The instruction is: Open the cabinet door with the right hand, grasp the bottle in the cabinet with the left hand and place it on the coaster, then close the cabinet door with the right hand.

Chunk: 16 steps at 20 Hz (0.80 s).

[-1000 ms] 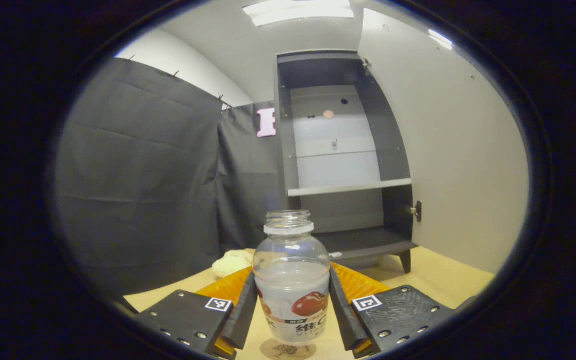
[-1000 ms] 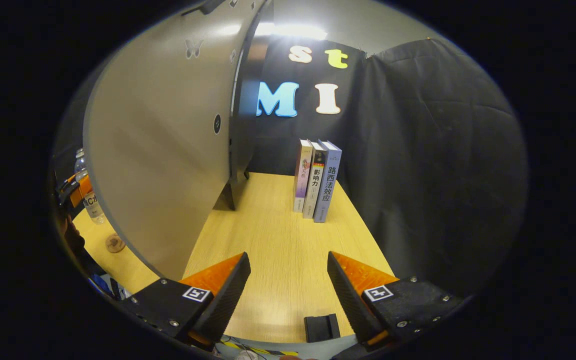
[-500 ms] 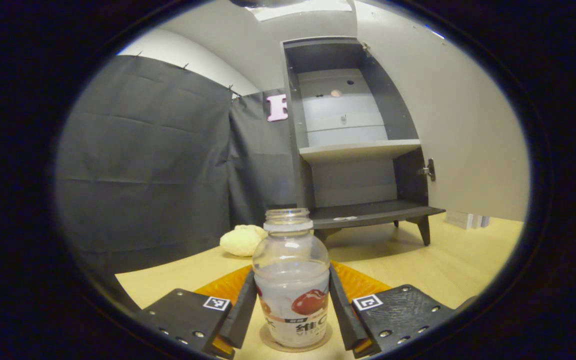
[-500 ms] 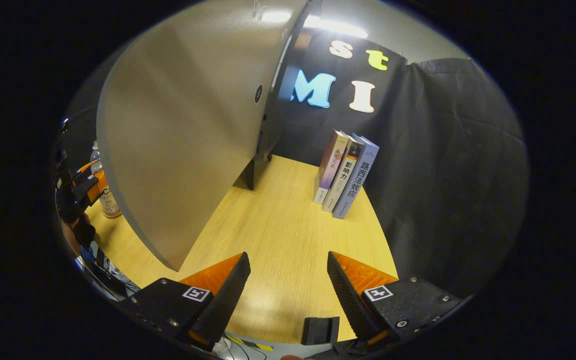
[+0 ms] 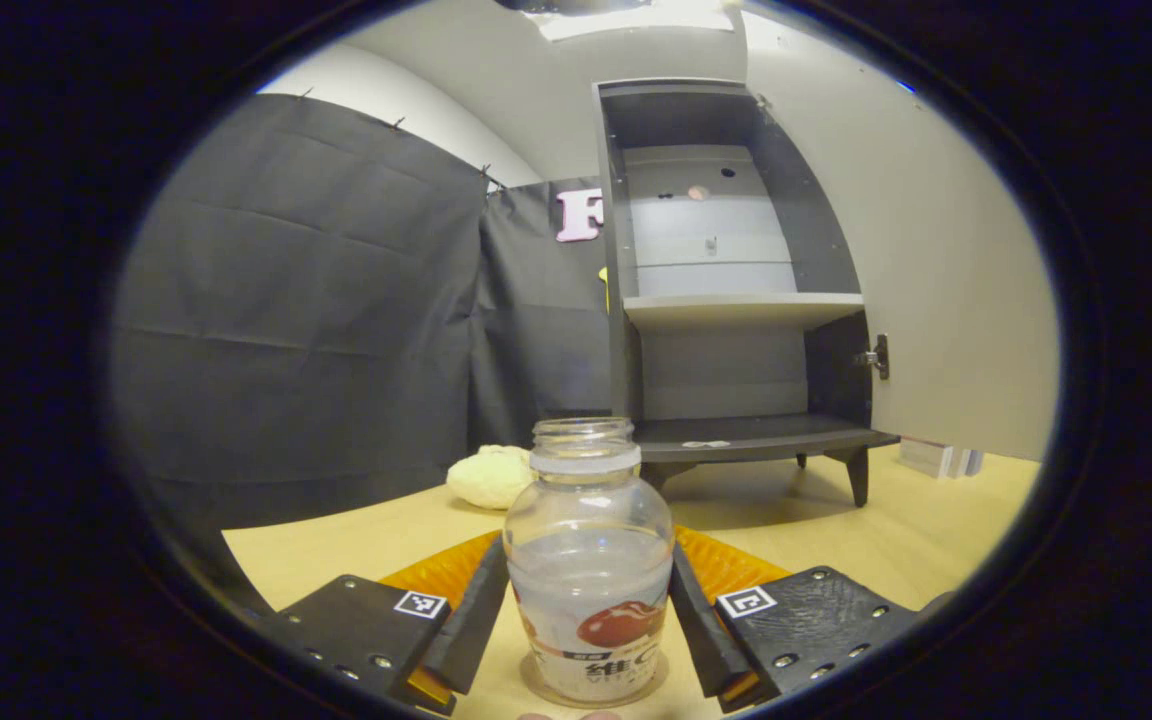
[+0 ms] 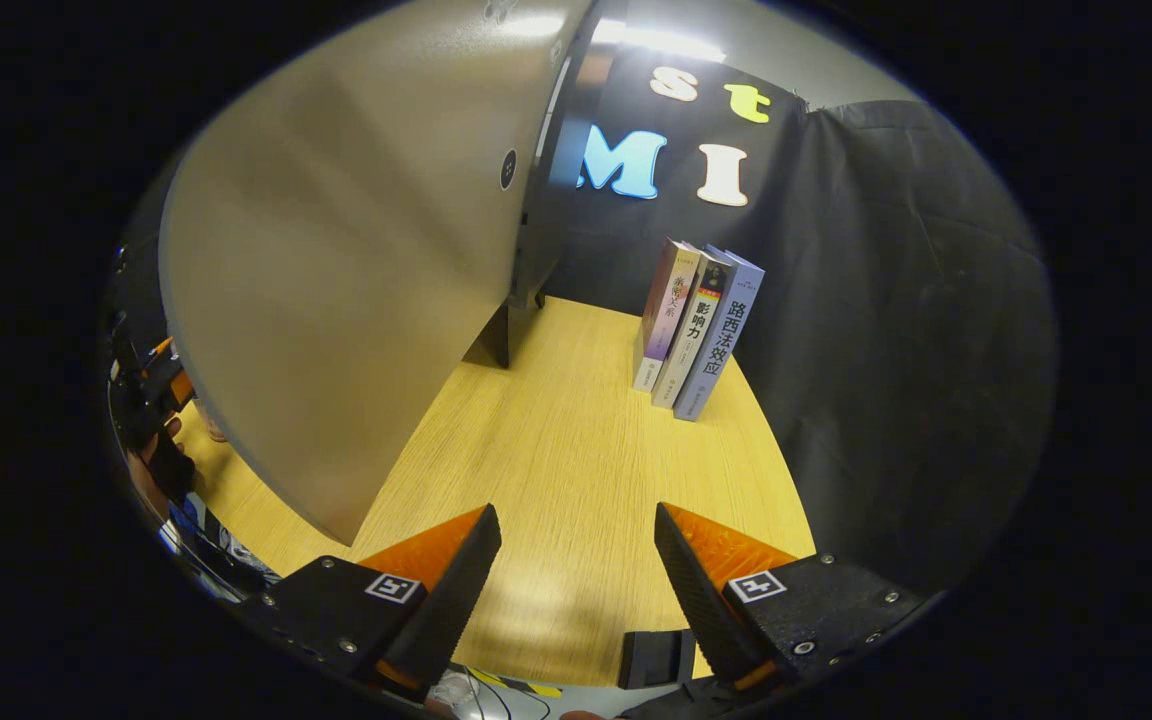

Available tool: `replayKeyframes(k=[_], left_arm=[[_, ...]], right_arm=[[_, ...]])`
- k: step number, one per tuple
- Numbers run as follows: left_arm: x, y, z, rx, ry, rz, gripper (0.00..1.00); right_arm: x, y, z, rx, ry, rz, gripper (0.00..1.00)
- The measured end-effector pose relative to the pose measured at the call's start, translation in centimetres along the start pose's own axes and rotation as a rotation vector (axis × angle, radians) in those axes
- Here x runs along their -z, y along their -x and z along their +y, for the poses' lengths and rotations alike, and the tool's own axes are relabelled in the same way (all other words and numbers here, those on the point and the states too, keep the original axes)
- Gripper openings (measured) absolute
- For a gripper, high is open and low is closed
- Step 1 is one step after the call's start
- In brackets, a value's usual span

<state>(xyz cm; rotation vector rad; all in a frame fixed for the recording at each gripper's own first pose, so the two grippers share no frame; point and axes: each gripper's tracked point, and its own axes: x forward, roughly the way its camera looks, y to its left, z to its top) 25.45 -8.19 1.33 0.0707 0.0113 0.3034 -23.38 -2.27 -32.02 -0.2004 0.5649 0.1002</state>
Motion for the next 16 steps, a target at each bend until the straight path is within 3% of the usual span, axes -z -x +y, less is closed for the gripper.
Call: replayKeyframes(k=[10,12,16], left_arm=[[-3.4,0.2,-0.3,0.02,-0.001,-0.061,0.82],[-4.8,0.1,-0.6,0.042,0.007,-0.064,0.77],[-10.5,0.1,-0.6,0.08,-0.001,-0.126,0.82]], right_arm=[[-0.9,1.2,1.6,-0.037,0.037,-0.02,0.96],[-1.8,1.4,1.4,-0.031,0.023,-0.035,0.95],[-4.1,2.3,0.3,-0.003,-0.024,-0.08,0.96]])
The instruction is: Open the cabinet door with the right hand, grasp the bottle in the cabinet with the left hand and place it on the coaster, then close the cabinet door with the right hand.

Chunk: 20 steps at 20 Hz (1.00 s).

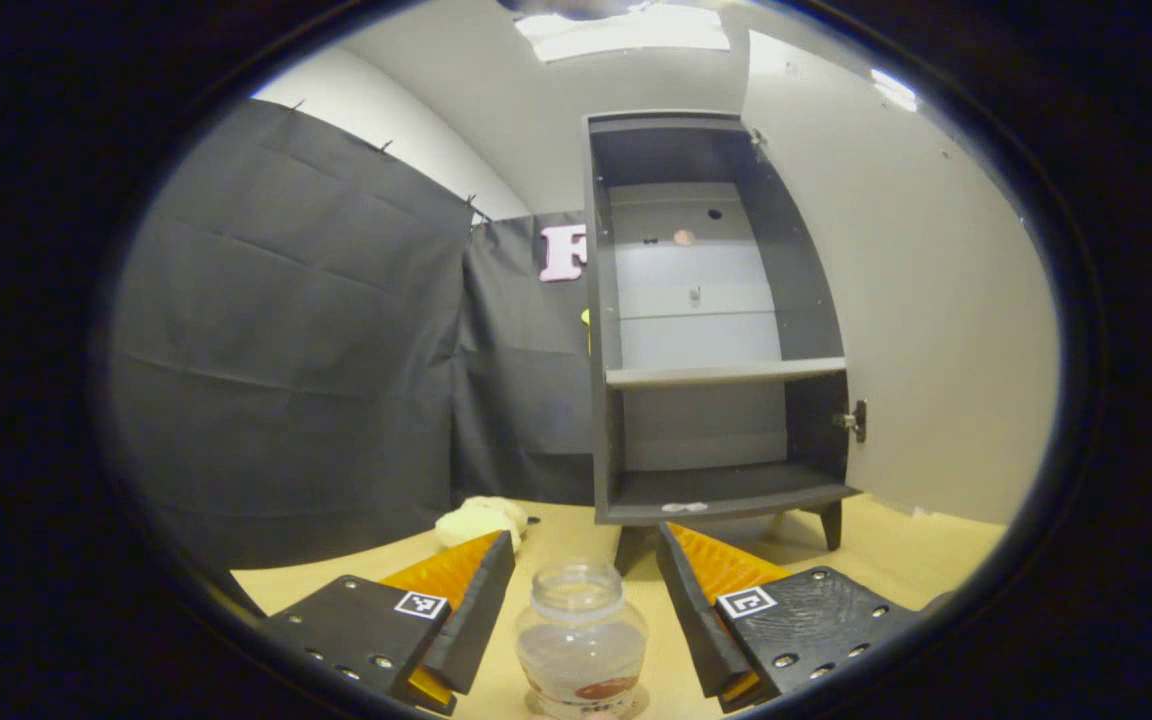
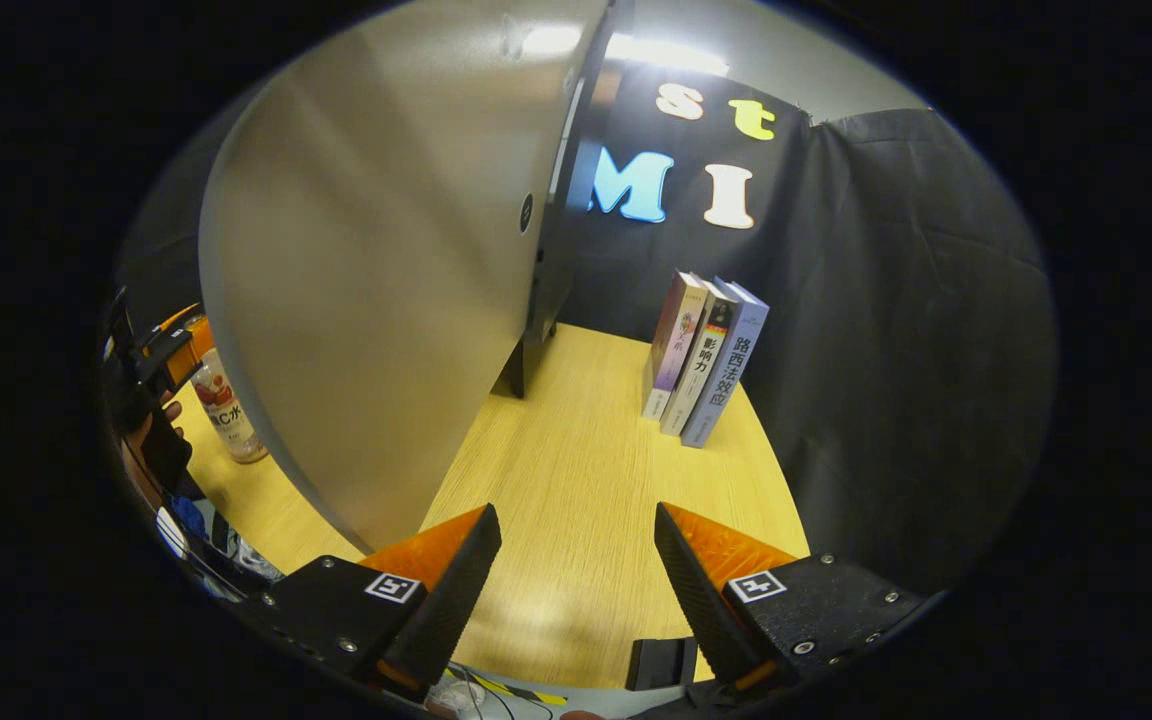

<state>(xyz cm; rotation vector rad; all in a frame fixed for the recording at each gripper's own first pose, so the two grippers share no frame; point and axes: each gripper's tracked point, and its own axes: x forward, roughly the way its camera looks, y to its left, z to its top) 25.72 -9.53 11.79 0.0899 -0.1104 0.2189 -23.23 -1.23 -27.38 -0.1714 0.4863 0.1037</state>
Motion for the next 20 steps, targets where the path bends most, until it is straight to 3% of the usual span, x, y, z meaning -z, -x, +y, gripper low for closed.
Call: replayKeyframes(k=[4,10,11,12,14,15,16,17,20], left_arm=[[-7.7,-0.4,-0.7,0.078,-0.01,-0.052,0.82],[-21.7,-1.7,-0.5,0.089,-0.068,-0.07,0.87],[-24.0,-1.6,-0.5,0.086,-0.075,-0.076,0.77],[-25.7,-1.4,-0.6,0.087,-0.077,-0.073,0.87],[-27.9,-0.6,-1.5,0.09,-0.057,-0.042,0.87],[-28.5,0.1,-2.0,0.098,-0.038,-0.03,0.82],[-28.9,0.5,-2.9,0.109,-0.037,-0.022,0.87],[-28.9,1.1,-3.4,0.108,-0.049,-0.015,0.87],[-28.1,2.8,-5.9,0.144,-0.084,0.017,0.77]], right_arm=[[-3.6,1.6,-1.4,0.027,-0.031,-0.066,0.95],[-13.1,5.6,-4.0,0.036,-0.086,-0.238,0.96],[-14.4,6.4,-4.4,0.034,-0.095,-0.259,0.95],[-15.7,7.2,-5.1,0.04,-0.097,-0.282,0.95],[-18.5,8.8,-6.0,0.035,-0.115,-0.338,0.95],[-19.6,9.4,-6.1,0.022,-0.134,-0.362,0.95],[-20.5,9.9,-6.2,0.013,-0.155,-0.381,0.96],[-21.5,10.5,-6.5,0.007,-0.182,-0.407,0.95],[-24.1,12.5,-6.7,-0.014,-0.248,-0.475,0.96]])
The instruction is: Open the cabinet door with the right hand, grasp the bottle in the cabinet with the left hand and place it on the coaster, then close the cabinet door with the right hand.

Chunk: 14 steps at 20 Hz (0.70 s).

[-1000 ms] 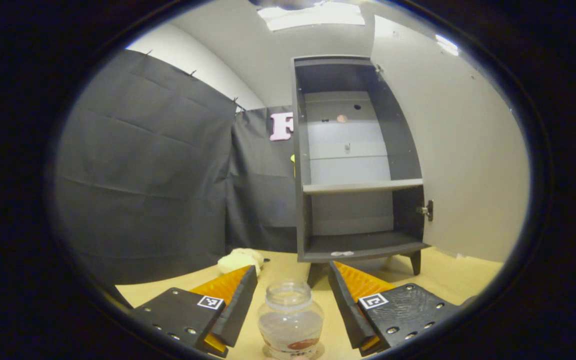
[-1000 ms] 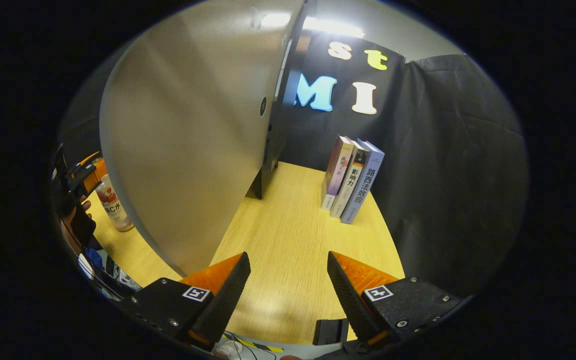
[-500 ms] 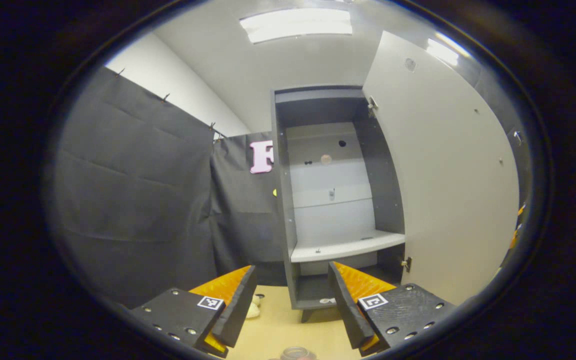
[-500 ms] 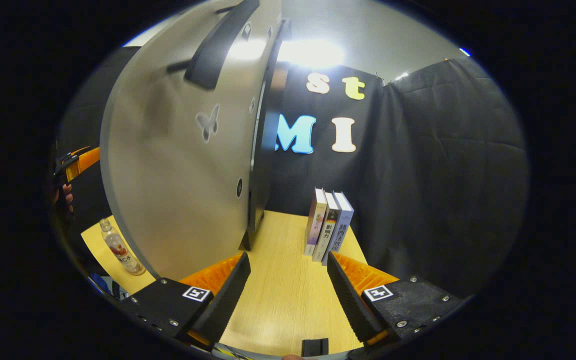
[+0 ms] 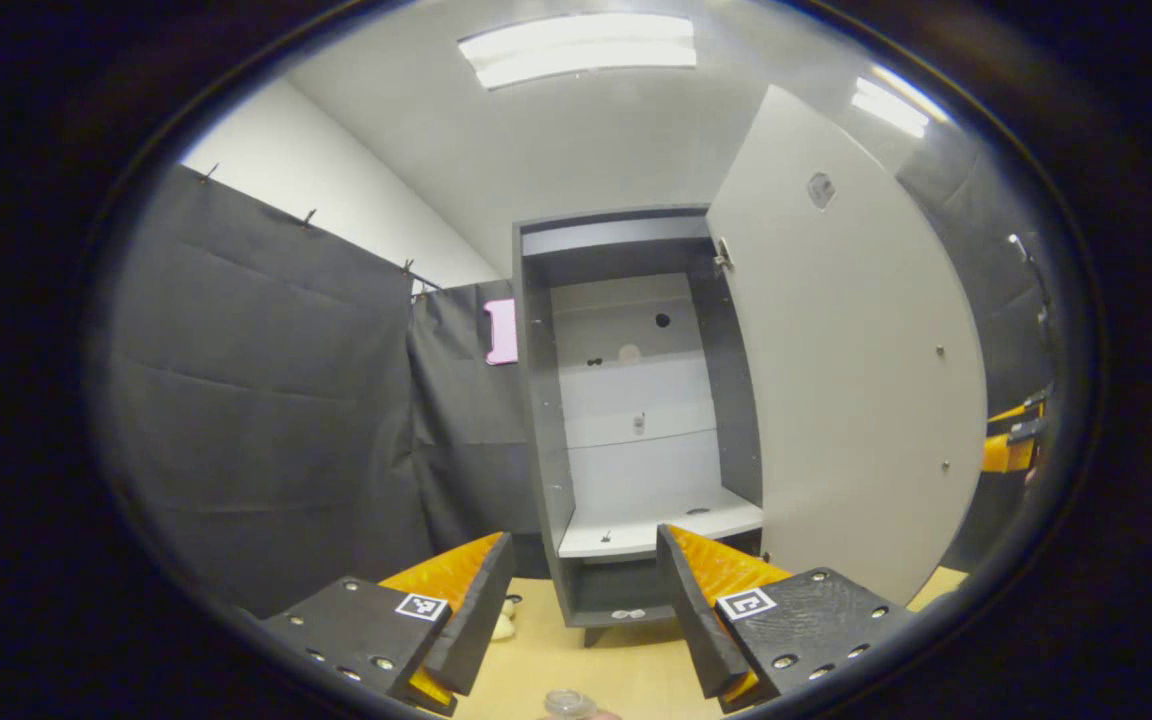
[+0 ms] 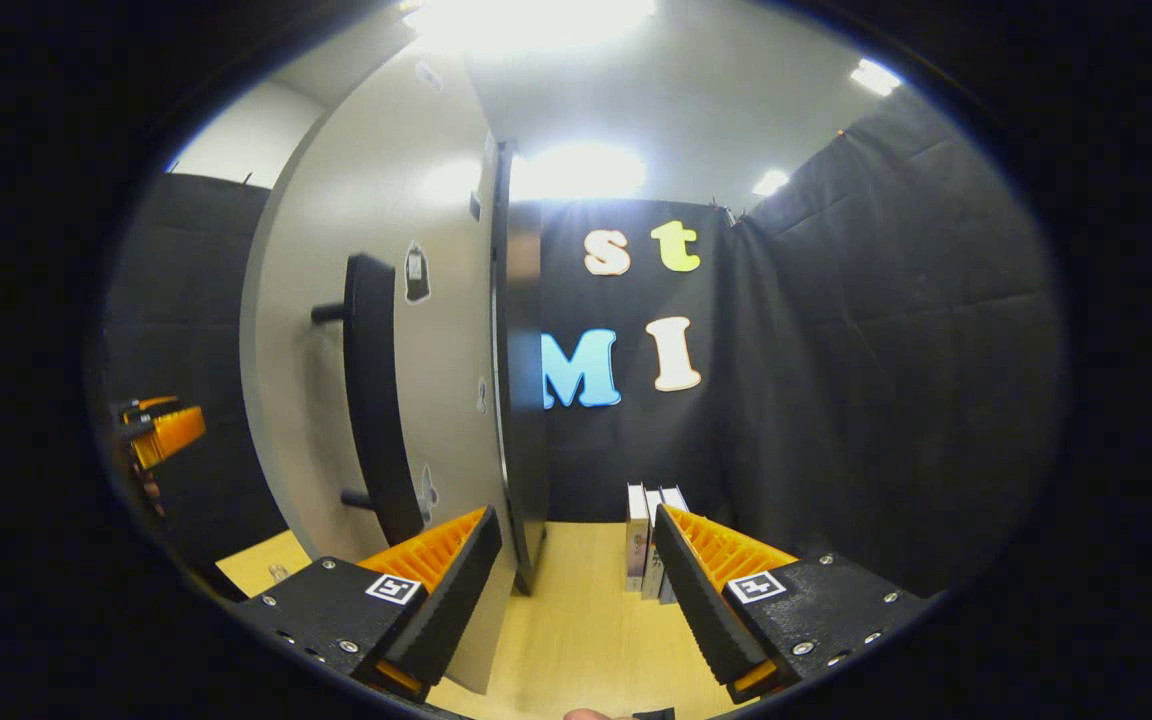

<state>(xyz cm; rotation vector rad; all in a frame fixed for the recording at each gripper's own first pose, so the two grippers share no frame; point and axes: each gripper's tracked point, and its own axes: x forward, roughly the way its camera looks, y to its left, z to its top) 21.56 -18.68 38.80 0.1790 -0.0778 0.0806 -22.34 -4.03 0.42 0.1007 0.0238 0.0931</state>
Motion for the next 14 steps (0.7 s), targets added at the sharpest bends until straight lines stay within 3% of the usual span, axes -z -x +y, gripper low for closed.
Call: replayKeyframes(k=[1,2,5,6,8,9,14], left_arm=[[0.5,0.2,-1.1,0.02,0.006,0.02,0.87],[1.1,0.3,-1.6,0.036,0.02,0.04,0.87],[2.1,-0.6,-2.4,0.057,0.056,0.071,0.87],[2.0,-0.7,-2.2,0.059,0.064,0.07,0.82],[2.2,-1.2,-2.0,0.073,0.064,0.072,0.87],[2.0,-1.6,-1.8,0.084,0.066,0.068,0.82],[3.6,-3.8,-1.0,0.148,0.106,0.073,0.82]], right_arm=[[-0.6,0.1,0.3,-0.009,-0.01,-0.005,0.95],[-0.9,0.3,0.5,-0.017,-0.013,-0.01,0.95],[-1.7,0.6,1.0,-0.013,0.005,-0.027,0.95],[-1.7,0.6,1.4,-0.013,0.011,-0.027,0.95],[-1.3,0.4,1.7,0.008,0.025,-0.024,0.95],[-1.4,0.4,1.7,0.02,0.026,-0.022,0.92],[-1.3,1.3,4.0,0.064,-0.008,0.012,0.9]])
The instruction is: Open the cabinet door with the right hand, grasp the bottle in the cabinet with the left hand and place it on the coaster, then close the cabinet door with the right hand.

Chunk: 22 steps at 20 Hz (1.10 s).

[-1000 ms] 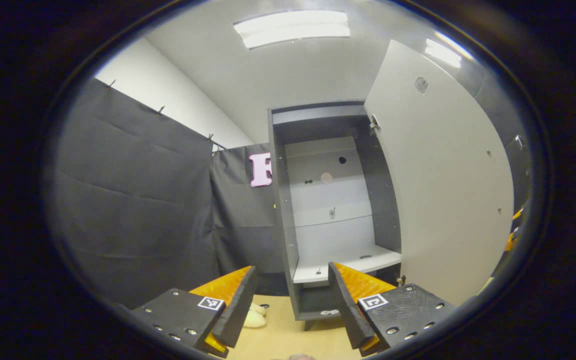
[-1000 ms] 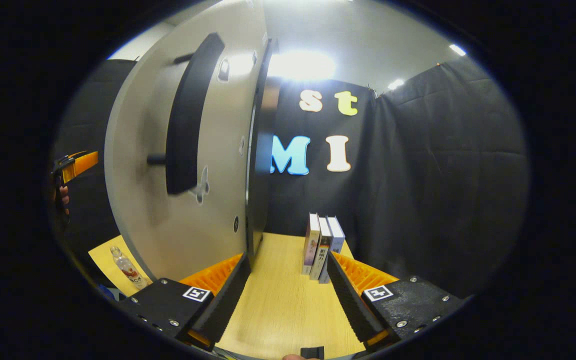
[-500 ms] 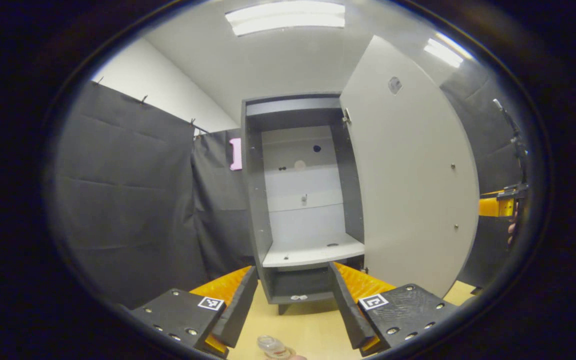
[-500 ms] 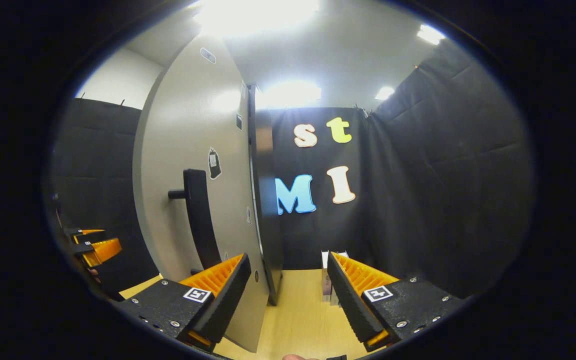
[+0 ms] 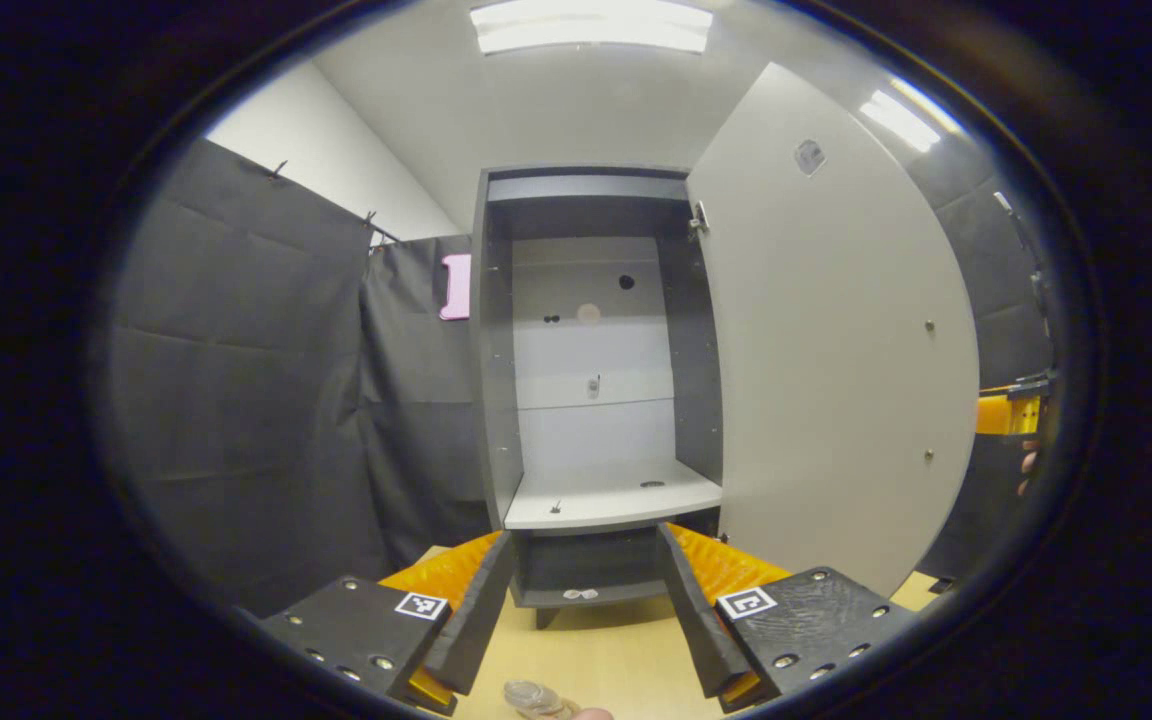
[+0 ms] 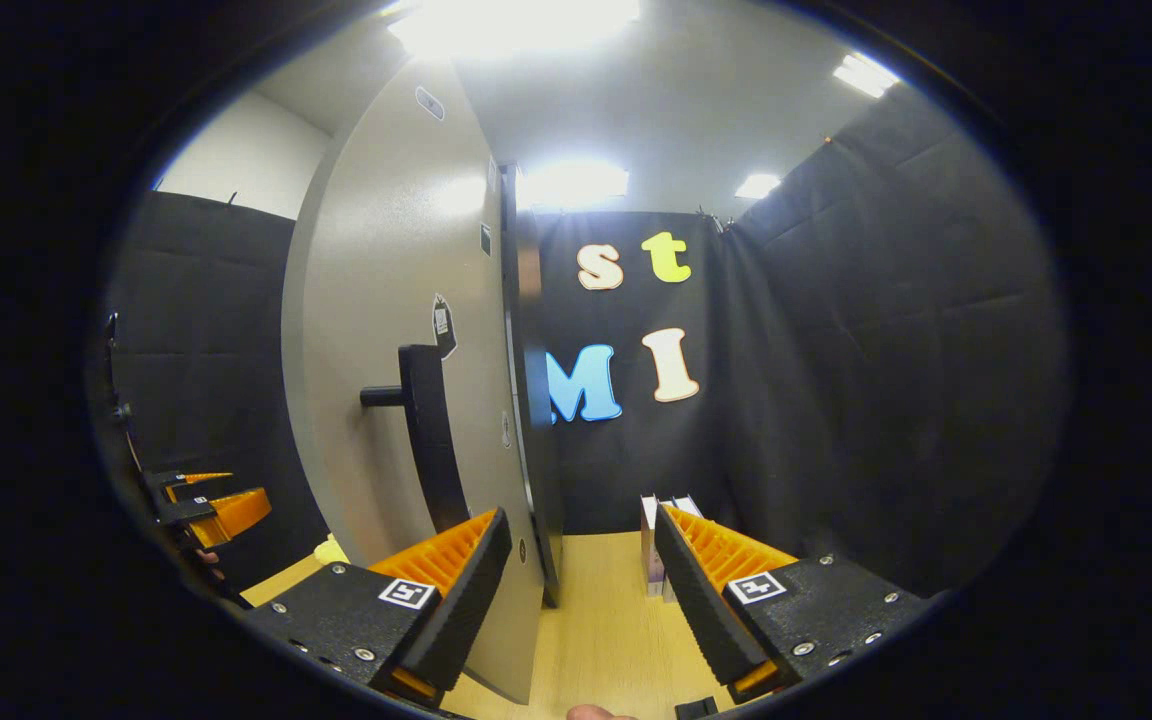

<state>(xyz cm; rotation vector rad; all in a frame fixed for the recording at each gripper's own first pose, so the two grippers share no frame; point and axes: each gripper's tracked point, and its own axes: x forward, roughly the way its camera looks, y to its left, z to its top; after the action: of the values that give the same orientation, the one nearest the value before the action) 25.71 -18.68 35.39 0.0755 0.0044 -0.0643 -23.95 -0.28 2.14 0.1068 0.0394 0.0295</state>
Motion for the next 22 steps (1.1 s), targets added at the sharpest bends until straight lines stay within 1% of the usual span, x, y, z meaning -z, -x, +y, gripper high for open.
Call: replayKeyframes(k=[2,3,5,6,7,8,10,11,12,14,17,20,22], left_arm=[[0.0,-1.0,0.2,0.053,0.047,-0.024,0.82],[-0.1,-1.6,0.7,0.063,0.06,-0.029,0.82],[0.1,-2.6,2.2,0.076,0.052,-0.031,0.82],[0.1,-3.0,2.9,0.084,0.04,-0.032,0.87],[0.2,-3.5,3.4,0.094,0.031,-0.03,0.82],[0.4,-3.9,4.2,0.099,0.025,-0.029,0.87],[0.6,-4.5,5.8,0.11,0.023,-0.033,0.87],[0.7,-4.7,6.6,0.111,0.021,-0.036,0.87],[1.2,-5.0,7.6,0.112,0.017,-0.033,0.82],[2.5,-5.4,9.5,0.114,0.012,-0.017,0.82],[4.2,-5.7,11.8,0.109,0.031,0.014,0.82],[4.5,-5.8,13.2,0.108,0.032,0.029,0.82],[4.1,-5.9,13.9,0.088,0.027,0.023,0.82]], right_arm=[[0.1,0.2,1.5,0.005,0.005,-0.005,0.9],[0.1,0.2,2.6,0.001,0.002,-0.005,0.9],[0.5,0.2,4.4,0.003,-0.01,0.0,0.9],[0.5,0.2,5.4,0.006,-0.014,0.0,0.9],[0.6,0.1,6.4,0.005,-0.018,-0.003,0.9],[0.6,0.0,7.6,0.0,-0.02,-0.006,0.9],[0.8,-0.3,10.0,-0.019,-0.027,-0.003,0.9],[1.0,-0.9,11.1,-0.029,-0.038,0.008,0.9],[1.2,-1.4,12.3,-0.04,-0.047,0.018,0.9],[0.9,-1.7,15.0,-0.058,-0.048,0.017,0.9],[0.9,-3.2,19.0,-0.075,-0.019,0.0,0.9],[0.5,-4.3,21.5,-0.085,-0.008,-0.014,0.92],[0.2,-4.8,22.1,-0.094,0.004,-0.017,0.93]])
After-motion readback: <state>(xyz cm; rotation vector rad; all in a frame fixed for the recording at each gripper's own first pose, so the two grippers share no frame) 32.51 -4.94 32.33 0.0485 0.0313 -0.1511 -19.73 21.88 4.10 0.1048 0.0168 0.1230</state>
